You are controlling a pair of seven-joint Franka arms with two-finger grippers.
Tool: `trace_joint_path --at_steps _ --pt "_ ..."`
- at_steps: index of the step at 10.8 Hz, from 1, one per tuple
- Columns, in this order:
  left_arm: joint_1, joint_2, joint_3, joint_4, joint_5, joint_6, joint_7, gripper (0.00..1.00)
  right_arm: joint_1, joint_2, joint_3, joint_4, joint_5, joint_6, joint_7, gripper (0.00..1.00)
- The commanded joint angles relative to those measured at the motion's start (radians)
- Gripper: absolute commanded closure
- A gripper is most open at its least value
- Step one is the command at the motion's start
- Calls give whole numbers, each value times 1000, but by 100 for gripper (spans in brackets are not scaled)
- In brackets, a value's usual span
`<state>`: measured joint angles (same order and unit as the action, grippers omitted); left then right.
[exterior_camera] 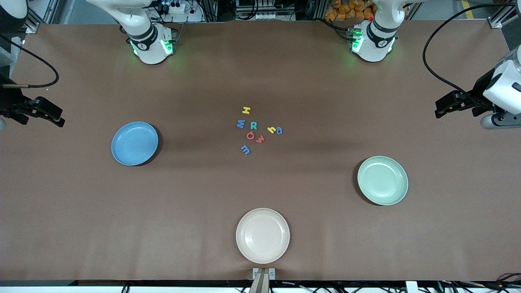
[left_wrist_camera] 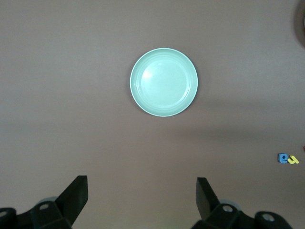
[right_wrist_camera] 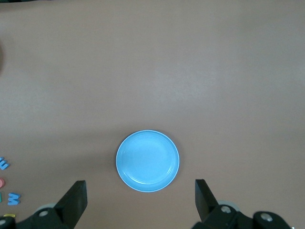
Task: Sort uppercase to blue plate, lowercase to green plate
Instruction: 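Move the right gripper toward the letters while the left gripper advances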
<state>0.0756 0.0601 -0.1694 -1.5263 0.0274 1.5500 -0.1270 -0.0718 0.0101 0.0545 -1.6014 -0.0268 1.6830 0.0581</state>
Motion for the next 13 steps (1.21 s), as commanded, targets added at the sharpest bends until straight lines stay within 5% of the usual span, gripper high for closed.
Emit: trace_joint_path --at_steps 1,13 --pt "-3 -16 -2 -26 20 -8 7 0 21 -1 7 1 8 -11 0 0" --pt "-31 24 -36 -61 16 47 17 0 283 28 7 -20 7 -95 291 0"
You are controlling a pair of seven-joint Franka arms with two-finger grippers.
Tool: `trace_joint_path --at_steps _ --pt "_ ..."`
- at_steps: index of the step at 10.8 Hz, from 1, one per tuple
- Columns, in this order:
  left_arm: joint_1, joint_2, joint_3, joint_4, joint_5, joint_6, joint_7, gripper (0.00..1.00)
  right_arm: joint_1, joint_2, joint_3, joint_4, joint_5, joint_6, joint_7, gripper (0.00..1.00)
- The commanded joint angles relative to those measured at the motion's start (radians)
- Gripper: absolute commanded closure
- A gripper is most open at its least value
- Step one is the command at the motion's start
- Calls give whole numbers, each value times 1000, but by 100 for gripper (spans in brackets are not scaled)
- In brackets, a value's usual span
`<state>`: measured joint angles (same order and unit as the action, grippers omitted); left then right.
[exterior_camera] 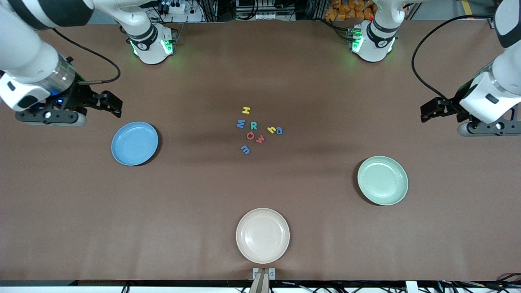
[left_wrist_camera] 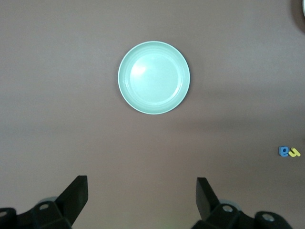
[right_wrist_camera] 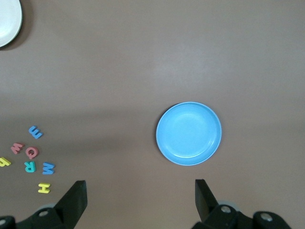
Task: Sort uppercase to blue plate, lowercase to green plate
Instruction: 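Move the right gripper toward the letters while the left gripper advances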
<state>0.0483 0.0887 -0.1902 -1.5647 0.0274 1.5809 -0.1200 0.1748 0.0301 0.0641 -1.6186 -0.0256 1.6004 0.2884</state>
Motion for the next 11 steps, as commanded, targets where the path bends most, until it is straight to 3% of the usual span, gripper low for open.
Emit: trace_joint_path --at_steps 1,6,11 --pt "-4 3 -17 -21 16 21 10 0 64 17 -3 -6 6 -14 83 0" --pt "-21 25 -18 -21 17 22 13 0 279 89 -3 -12 -5 26 328 0" --pt "-25 42 -18 -23 16 36 14 0 440 215 -3 -59 -5 186 567 0"
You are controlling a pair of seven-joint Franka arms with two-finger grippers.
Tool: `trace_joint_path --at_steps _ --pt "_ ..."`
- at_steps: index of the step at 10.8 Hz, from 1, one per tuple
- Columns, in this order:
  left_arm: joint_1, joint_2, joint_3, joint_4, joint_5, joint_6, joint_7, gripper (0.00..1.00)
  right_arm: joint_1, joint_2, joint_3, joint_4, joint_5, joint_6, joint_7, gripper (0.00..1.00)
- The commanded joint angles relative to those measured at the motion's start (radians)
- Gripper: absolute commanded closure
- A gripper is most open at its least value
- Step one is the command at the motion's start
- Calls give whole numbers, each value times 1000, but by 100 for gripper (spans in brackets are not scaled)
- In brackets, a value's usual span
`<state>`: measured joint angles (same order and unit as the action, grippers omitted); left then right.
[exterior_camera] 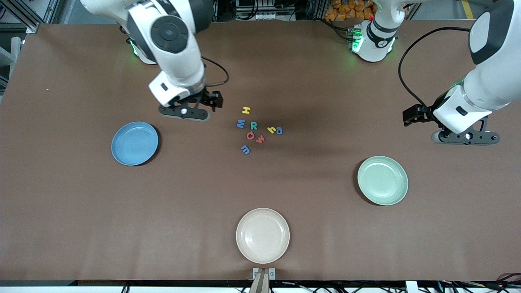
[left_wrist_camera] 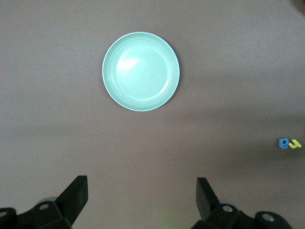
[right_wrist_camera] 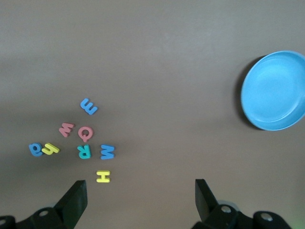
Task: Sort uppercase to blue plate, lowercase to green plate
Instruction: 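Lower the open right gripper over the yellow foam H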
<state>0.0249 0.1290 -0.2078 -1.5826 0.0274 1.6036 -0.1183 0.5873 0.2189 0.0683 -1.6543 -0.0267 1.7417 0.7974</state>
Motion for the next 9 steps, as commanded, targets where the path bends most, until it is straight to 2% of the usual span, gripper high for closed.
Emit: trace_joint_path --at_steps 1,3,5,7,9 --pt "-2 11 1 -5 19 15 12 0 55 42 -7 -72 -4 108 81 0" --pt "0 32 1 -10 20 29 11 0 95 40 -5 -209 5 270 147 0" --pt "4 55 1 -10 20 30 11 0 132 45 -5 -301 11 388 163 0" --pt "4 64 2 -13 22 32 11 0 161 74 -5 -355 24 465 189 0" --pt "-3 81 1 -17 80 35 9 0 172 109 -5 -390 50 557 189 0"
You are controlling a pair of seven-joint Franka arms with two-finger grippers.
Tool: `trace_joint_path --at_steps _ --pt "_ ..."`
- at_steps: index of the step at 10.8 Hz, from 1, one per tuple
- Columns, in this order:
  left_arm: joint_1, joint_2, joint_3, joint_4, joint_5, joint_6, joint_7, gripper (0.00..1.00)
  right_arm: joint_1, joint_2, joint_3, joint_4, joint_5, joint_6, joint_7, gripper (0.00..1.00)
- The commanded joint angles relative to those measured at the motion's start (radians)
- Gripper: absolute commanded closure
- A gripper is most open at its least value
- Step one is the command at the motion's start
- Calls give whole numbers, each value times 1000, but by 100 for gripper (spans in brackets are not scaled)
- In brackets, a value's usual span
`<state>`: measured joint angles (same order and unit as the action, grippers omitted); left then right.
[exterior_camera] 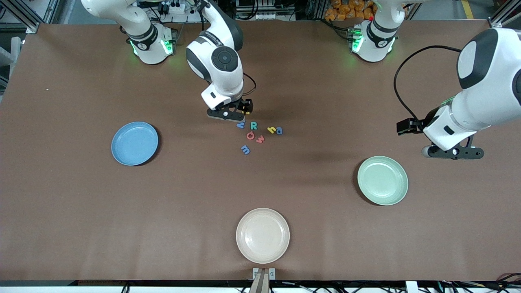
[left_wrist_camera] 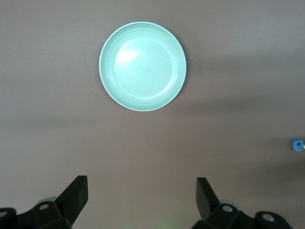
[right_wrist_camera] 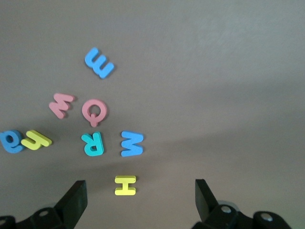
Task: Sort uppercase to blue plate, lowercase to green plate
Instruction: 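Lower the open right gripper over the yellow foam H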
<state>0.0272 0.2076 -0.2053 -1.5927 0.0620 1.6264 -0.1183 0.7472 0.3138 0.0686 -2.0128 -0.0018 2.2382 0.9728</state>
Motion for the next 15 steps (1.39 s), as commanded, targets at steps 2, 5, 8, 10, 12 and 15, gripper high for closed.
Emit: trace_joint_path --at_steps 2,5,8,10,12,15 --pt "-10 15 -2 -7 48 18 9 0 27 37 -6 -69 26 119 14 0" --pt "-9 15 -2 -44 47 42 5 0 52 60 -4 -122 63 247 15 0" --pt "-7 6 -3 -88 39 81 2 0 87 102 -6 -122 91 274 17 0" --pt "-6 -10 -3 -124 33 121 -9 0 107 117 -6 -122 92 279 17 5" --pt "-6 -7 -8 -128 32 128 -12 0 110 126 -6 -122 104 306 18 10" --pt "-6 -7 -9 -161 32 174 -12 0 130 159 -6 -122 123 385 44 19"
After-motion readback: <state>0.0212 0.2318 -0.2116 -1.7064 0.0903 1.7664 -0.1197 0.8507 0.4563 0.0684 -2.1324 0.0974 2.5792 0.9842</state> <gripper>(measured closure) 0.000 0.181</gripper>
